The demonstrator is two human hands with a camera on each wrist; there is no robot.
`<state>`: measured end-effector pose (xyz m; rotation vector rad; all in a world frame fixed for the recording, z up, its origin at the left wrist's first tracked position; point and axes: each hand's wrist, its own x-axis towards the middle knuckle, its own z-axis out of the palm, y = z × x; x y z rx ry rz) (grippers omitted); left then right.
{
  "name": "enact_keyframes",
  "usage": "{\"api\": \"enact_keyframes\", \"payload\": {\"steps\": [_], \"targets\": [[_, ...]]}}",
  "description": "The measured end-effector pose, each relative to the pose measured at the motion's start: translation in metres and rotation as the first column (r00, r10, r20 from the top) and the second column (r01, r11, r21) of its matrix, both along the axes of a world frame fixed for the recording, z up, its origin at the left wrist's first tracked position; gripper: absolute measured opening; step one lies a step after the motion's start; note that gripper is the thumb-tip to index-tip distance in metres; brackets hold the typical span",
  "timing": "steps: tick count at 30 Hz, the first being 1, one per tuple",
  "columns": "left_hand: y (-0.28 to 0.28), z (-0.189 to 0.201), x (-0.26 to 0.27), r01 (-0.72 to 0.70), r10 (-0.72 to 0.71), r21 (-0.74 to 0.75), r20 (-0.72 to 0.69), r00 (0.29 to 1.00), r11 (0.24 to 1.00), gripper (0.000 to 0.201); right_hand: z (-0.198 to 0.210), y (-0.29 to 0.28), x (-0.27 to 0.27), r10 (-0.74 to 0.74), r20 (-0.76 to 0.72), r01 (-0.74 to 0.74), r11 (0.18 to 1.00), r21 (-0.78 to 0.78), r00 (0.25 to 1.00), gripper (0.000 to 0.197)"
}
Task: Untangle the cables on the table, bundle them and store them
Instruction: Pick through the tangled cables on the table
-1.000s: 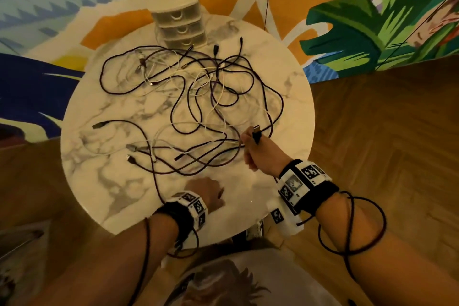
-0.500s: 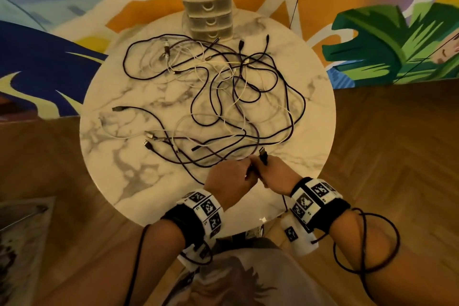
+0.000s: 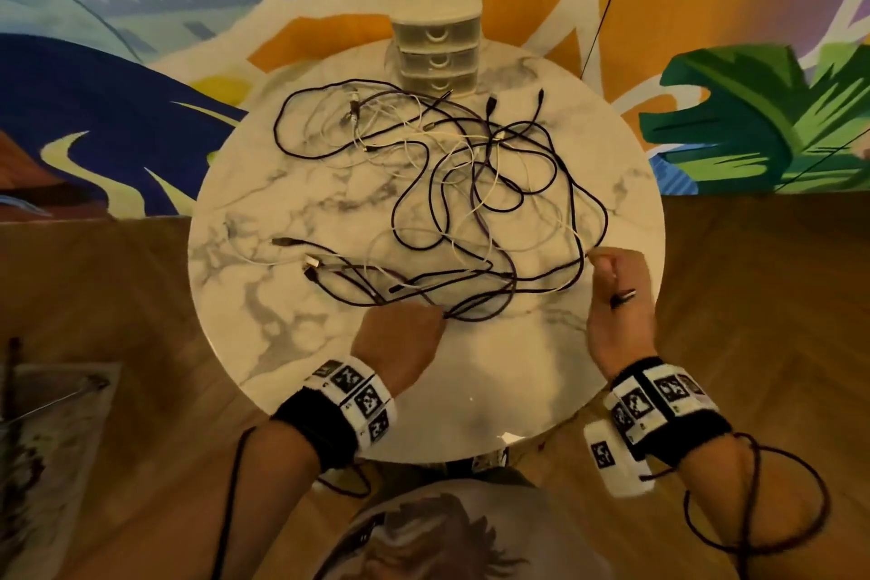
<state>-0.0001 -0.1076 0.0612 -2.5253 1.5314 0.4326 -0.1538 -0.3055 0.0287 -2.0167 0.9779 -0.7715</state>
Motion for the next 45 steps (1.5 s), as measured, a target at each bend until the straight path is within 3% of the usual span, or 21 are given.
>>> {"api": "enact_keyframes", "payload": {"steps": [2,4,6,7,9,11,13,15,17,19,22,23,28,31,32,34,35,39,40,42,45], "targets": [[-0.013,0.003,-0.016,0.045,-0.045,0.024,-0.003,0.999,0.999,0.034,0.019,0.025,0.023,0.305,-0.017,-0.304,0.946,-0.112,0.952,0.047],[-0.021,0.005,-0.025,0.049,-0.049,0.031,0.004,0.999,0.998,0.033,0.024,0.043,0.044,0.554,-0.154,-0.540,0.832,0.126,0.818,0.042],[-0.025,0.006,-0.027,0.066,-0.066,0.009,0.016,0.998,0.998,0.030,0.020,0.051,0.054,0.674,-0.248,-0.553,0.723,0.414,0.696,0.035],[-0.024,0.006,-0.027,0.067,-0.067,-0.006,0.010,0.998,0.998,0.029,0.016,0.052,0.056,0.687,-0.304,-0.564,0.720,0.404,0.660,0.033],[-0.019,0.002,-0.023,0.028,-0.030,-0.041,-0.047,0.998,0.999,0.032,0.016,0.050,0.058,0.641,-0.415,-0.558,0.767,0.317,0.645,0.025],[-0.008,-0.008,-0.011,-0.086,0.076,-0.065,-0.145,0.986,0.994,0.032,0.025,0.044,0.059,0.544,-0.399,-0.466,0.839,0.282,0.738,0.029],[0.008,-0.018,0.009,-0.294,0.273,-0.054,-0.244,0.930,0.954,0.031,0.032,0.030,0.059,0.417,-0.284,-0.325,0.890,0.319,0.864,0.039],[0.023,-0.021,0.029,-0.422,0.403,-0.038,-0.237,0.884,0.906,0.033,0.038,0.016,0.055,0.337,-0.238,-0.254,0.912,0.321,0.911,0.043],[0.026,-0.017,0.033,-0.378,0.366,-0.060,-0.157,0.917,0.924,0.034,0.040,0.011,0.049,0.365,-0.380,-0.306,0.929,0.207,0.850,0.034],[0.015,-0.007,0.020,-0.233,0.228,-0.083,-0.066,0.971,0.969,0.029,0.044,0.020,0.051,0.430,-0.475,-0.409,0.900,0.152,0.768,0.018],[-0.005,-0.005,-0.006,-0.136,0.132,-0.089,-0.047,0.990,0.987,0.030,0.051,0.049,0.062,0.544,-0.589,-0.571,0.804,0.163,0.598,0.026],[-0.008,-0.006,-0.010,-0.149,0.143,-0.105,-0.060,0.988,0.983,0.031,0.054,0.054,0.063,0.535,-0.614,-0.580,0.801,0.149,0.580,0.029],[0.019,-0.026,0.031,-0.307,0.290,-0.056,-0.205,0.935,0.950,0.037,0.057,0.020,0.050,0.343,-0.447,-0.322,0.938,0.125,0.826,0.033],[0.027,-0.024,0.060,-0.271,0.211,-0.230,-0.256,0.944,0.935,0.035,0.044,-0.011,0.041,0.216,-0.503,-0.192,0.976,0.100,0.837,0.028],[0.024,-0.016,0.063,-0.330,0.203,-0.278,-0.399,0.894,0.902,0.033,0.039,-0.020,0.037,0.186,-0.527,-0.158,0.982,0.099,0.829,0.027],[0.010,0.010,0.060,-0.496,0.165,-0.288,-0.710,0.685,0.820,0.029,0.027,-0.033,0.027,0.163,-0.584,-0.119,0.986,0.114,0.795,0.027],[0.000,0.026,0.056,-0.544,0.127,-0.284,-0.791,0.598,0.790,0.024,0.022,-0.037,0.021,0.174,-0.619,-0.122,0.985,0.125,0.766,0.027],[-0.037,0.077,0.039,-0.590,-0.054,-0.400,-0.855,0.515,0.702,0.004,0.007,-0.036,0.001,0.252,-0.690,-0.227,0.965,0.129,0.678,0.029],[-0.043,0.081,0.038,-0.577,-0.063,-0.397,-0.857,0.512,0.714,0.002,0.004,-0.036,-0.002,0.252,-0.693,-0.233,0.965,0.124,0.676,0.029],[-0.051,0.086,0.036,-0.452,-0.037,-0.334,-0.834,0.550,0.827,0.004,0.001,-0.045,-0.009,0.196,-0.690,-0.166,0.980,0.111,0.697,0.030],[-0.051,0.079,0.023,-0.081,-0.033,-0.103,-0.792,0.610,0.991,0.005,0.007,-0.068,-0.024,0.039,-0.677,-0.019,0.999,0.038,0.735,0.032]]}}
